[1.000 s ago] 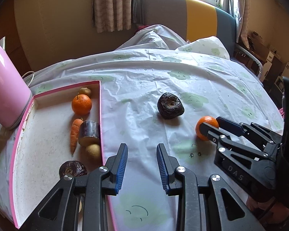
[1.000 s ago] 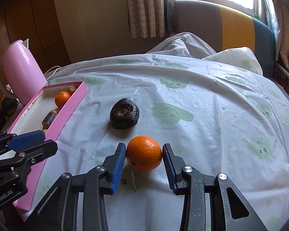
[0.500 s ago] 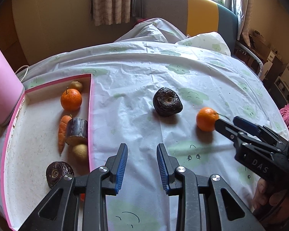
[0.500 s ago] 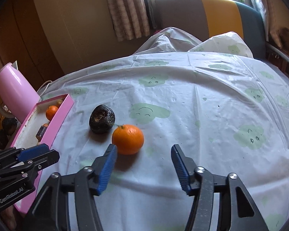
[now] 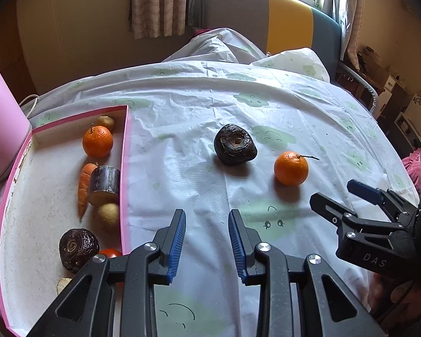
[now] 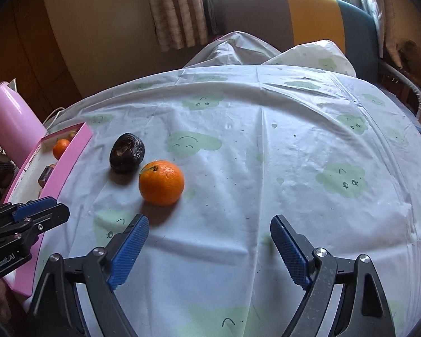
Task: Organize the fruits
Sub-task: 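Move the left tool to the dark round beet and close on it while the right tool holds the tangerine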
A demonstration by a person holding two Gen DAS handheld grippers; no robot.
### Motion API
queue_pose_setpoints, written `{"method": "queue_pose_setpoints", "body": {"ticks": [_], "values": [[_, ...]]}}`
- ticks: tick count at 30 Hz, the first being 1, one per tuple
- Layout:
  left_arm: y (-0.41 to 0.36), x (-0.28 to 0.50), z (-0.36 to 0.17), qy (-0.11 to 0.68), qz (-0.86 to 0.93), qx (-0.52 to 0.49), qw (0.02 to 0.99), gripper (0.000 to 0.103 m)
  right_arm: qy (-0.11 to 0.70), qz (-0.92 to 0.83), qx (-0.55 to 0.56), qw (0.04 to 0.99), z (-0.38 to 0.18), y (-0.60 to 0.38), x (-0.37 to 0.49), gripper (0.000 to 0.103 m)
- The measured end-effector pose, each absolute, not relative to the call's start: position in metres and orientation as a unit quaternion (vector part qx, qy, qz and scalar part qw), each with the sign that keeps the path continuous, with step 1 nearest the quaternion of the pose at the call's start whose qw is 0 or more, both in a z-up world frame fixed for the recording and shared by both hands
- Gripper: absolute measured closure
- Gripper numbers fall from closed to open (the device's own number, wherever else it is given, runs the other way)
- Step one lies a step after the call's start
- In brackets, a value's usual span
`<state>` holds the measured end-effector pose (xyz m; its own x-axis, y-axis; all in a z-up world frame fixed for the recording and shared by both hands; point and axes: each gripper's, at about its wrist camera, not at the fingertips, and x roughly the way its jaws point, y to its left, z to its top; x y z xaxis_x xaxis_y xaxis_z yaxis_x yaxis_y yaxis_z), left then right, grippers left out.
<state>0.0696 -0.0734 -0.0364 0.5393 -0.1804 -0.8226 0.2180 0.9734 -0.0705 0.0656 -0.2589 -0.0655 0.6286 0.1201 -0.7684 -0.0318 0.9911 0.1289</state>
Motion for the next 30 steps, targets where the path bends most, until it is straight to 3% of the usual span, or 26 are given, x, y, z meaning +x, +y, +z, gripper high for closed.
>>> {"method": "queue_pose_setpoints", "body": {"ticks": [2,5,6,7,14,18,30], "values": [[-0.073,0.068,-0.035,0.461,-0.116,0.017,0.879,0.069,0.412,0.047,0.043,0.909,-0.059,-0.254,0.062,0.016],[-0.072,0.068,-0.032,0.455,-0.126,0.009,0.881,0.065,0.416,0.063,0.035,0.906,-0.056,-0.244,0.070,0.034],[-0.072,0.068,-0.031,0.454,-0.128,0.006,0.882,0.061,0.418,0.067,0.036,0.905,-0.056,-0.242,0.075,0.045],[-0.072,0.068,-0.031,0.453,-0.131,0.002,0.882,0.060,0.422,0.072,0.039,0.903,-0.057,-0.239,0.081,0.048],[-0.071,0.072,-0.029,0.448,-0.149,-0.019,0.882,0.056,0.427,0.081,0.022,0.900,-0.068,-0.223,0.107,0.052],[-0.075,0.082,-0.027,0.455,-0.150,-0.016,0.878,0.056,0.424,0.077,-0.012,0.903,-0.072,-0.212,0.106,0.063],[-0.089,0.129,-0.032,0.493,-0.124,-0.032,0.860,0.056,0.431,0.081,-0.012,0.899,-0.078,-0.213,0.108,0.059]]}}
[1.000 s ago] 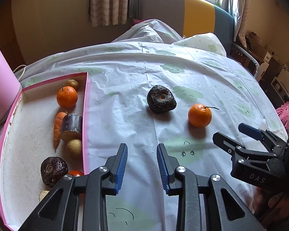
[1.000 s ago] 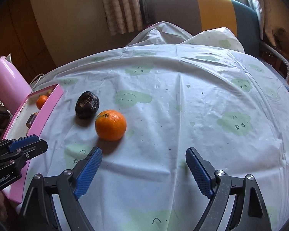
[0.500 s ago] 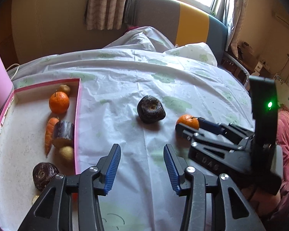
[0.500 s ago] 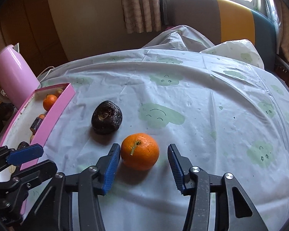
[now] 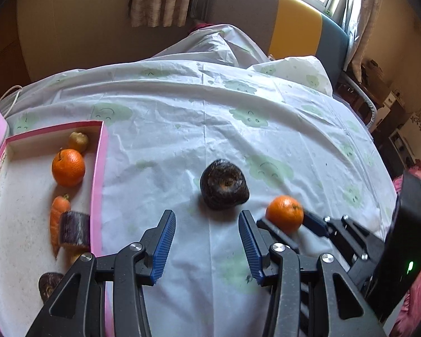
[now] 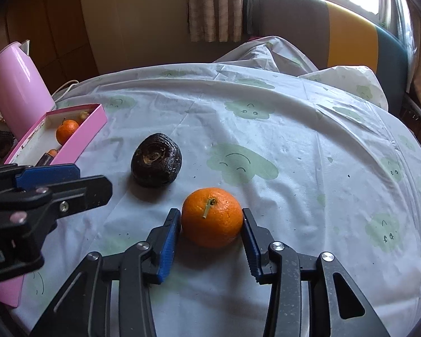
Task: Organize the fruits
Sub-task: 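Move the left tool to the dark round beet and close on it while the right tool holds the tangerine, then lift the beet with the left tool, carry it into the tray, release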
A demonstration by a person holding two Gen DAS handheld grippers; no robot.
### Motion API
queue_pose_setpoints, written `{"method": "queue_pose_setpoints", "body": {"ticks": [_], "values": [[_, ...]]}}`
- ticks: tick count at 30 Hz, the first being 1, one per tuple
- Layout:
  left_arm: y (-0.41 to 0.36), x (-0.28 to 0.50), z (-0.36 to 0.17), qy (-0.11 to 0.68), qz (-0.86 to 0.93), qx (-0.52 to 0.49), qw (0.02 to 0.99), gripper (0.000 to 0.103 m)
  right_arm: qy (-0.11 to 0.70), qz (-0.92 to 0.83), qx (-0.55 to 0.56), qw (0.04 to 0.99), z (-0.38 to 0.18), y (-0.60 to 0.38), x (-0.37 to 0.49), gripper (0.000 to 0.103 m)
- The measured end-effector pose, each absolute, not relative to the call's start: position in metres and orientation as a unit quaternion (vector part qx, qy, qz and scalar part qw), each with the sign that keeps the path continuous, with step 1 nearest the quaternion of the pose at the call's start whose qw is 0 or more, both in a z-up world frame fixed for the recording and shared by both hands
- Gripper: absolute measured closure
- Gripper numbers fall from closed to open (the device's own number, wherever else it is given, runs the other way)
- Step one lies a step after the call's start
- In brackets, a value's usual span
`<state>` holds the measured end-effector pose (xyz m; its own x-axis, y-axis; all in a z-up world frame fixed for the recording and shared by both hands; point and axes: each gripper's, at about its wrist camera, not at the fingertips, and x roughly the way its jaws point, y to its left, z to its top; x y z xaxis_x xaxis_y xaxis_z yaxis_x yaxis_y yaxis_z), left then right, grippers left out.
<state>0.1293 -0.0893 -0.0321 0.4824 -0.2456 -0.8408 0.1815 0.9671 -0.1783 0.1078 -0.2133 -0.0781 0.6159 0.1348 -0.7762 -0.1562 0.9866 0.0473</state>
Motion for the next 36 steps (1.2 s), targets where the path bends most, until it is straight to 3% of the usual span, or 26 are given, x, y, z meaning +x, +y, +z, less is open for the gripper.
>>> {"method": "queue_pose_setpoints", "body": {"ticks": [20,36], "values": [[-0.128,0.175,-0.053,0.494,-0.109,0.025,0.862,0.057,0.421,0.085,-0.002,0.903,-0.079,-0.216,0.105,0.059],[-0.091,0.125,-0.048,0.495,-0.089,0.014,0.864,0.059,0.422,0.081,-0.010,0.903,-0.081,-0.214,0.106,0.059]]}}
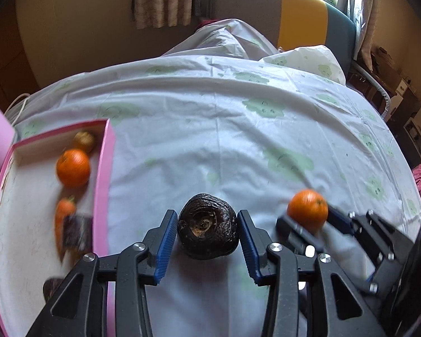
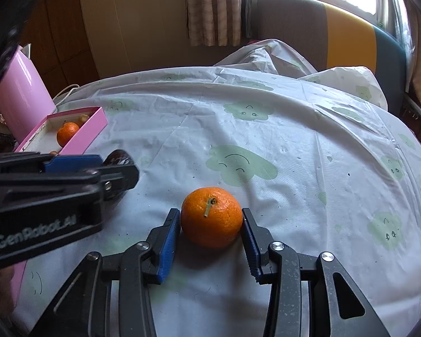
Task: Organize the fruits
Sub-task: 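Lift the beet with the left tool, carry it into the tray, release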
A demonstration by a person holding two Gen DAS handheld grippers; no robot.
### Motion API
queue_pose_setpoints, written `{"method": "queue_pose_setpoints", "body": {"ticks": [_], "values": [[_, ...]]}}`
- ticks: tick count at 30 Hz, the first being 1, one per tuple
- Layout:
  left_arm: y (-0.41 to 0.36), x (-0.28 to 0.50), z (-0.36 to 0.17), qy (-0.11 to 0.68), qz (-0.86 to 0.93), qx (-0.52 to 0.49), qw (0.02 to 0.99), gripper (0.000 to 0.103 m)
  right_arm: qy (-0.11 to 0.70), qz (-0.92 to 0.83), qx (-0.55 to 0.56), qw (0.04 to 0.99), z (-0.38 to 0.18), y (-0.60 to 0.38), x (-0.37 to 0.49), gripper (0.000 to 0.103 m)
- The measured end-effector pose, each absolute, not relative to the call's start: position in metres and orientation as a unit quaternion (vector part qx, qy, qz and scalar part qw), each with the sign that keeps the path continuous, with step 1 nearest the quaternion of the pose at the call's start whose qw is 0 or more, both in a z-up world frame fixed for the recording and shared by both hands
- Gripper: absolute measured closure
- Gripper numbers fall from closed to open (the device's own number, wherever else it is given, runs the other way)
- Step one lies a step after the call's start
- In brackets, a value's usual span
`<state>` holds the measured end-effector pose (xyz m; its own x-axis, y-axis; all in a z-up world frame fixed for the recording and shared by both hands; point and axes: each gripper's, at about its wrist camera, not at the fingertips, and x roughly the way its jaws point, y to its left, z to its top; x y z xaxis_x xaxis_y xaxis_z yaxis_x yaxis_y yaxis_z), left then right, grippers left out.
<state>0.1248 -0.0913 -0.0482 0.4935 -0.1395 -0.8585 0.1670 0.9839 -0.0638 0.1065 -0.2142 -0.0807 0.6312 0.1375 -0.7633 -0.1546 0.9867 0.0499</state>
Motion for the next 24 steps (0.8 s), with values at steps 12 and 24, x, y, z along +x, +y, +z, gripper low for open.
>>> {"method": "queue_pose_setpoints", "body": {"ticks": [12,24], "values": [[-0.093,0.070,-0.053,0.451,-0.080,0.061,0.887,0.058,0.420,0.075,-0.023,0.904,-0.081,-0.211,0.105,0.059],[-0.088,0.088,-0.062,0.460,-0.084,0.023,0.883,0.057,0.420,0.077,-0.017,0.904,-0.081,-0.211,0.104,0.059]]}}
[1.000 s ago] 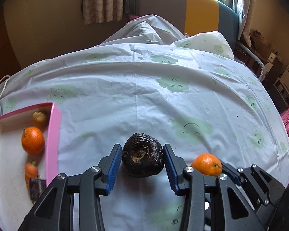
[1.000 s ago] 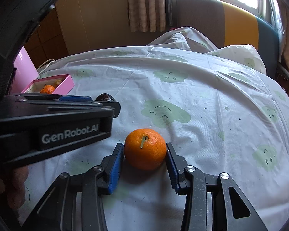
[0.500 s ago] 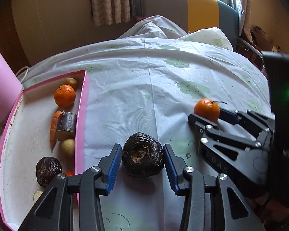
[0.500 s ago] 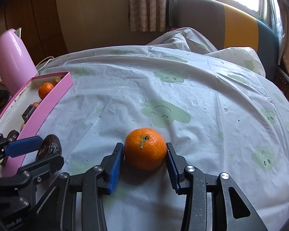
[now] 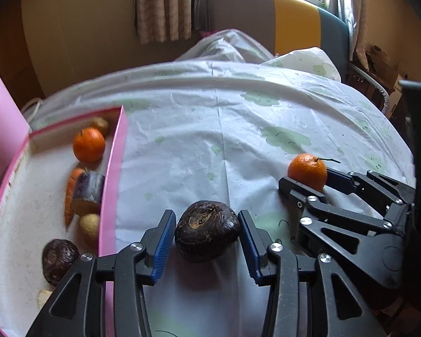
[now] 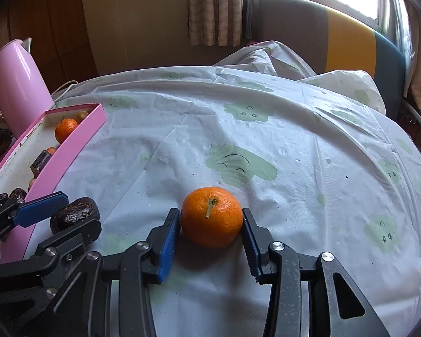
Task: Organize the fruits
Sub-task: 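Lift the beet with the left tool, carry it into the tray, release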
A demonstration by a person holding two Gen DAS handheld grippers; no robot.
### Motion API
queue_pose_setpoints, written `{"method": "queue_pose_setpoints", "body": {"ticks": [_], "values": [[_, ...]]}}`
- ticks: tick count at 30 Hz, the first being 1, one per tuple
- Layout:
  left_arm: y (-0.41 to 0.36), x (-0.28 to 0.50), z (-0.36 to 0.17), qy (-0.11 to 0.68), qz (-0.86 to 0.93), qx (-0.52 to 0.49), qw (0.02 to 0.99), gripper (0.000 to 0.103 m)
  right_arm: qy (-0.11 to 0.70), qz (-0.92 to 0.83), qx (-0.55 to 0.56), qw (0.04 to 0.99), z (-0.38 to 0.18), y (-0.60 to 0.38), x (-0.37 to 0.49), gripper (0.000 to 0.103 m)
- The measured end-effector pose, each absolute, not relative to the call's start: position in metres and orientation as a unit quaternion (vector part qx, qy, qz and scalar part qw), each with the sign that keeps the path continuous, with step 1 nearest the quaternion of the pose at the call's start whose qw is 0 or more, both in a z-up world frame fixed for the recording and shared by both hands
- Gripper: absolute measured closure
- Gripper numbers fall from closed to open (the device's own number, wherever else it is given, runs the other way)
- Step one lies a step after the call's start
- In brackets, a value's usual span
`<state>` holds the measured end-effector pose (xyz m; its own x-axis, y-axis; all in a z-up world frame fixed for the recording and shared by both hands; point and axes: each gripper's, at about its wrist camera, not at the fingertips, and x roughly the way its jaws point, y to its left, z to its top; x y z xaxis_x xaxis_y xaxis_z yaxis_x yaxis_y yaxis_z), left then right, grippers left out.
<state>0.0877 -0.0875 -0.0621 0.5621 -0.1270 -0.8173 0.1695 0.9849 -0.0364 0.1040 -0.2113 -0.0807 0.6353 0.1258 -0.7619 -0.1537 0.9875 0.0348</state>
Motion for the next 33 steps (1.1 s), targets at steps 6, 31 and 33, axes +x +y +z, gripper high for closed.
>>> {"method": "queue_pose_setpoints", "body": {"ticks": [6,31,33], "values": [[-0.089,0.086,-0.065,0.453,-0.096,0.020,0.886,0.057,0.420,0.080,-0.012,0.904,-0.080,-0.212,0.104,0.059],[-0.042,0.050,-0.004,0.414,-0.132,-0.049,0.899,0.057,0.417,0.052,-0.031,0.907,-0.077,-0.210,0.103,0.064],[-0.029,0.047,0.003,0.410,-0.119,-0.055,0.903,0.057,0.417,0.051,-0.034,0.907,-0.077,-0.210,0.103,0.064]]}}
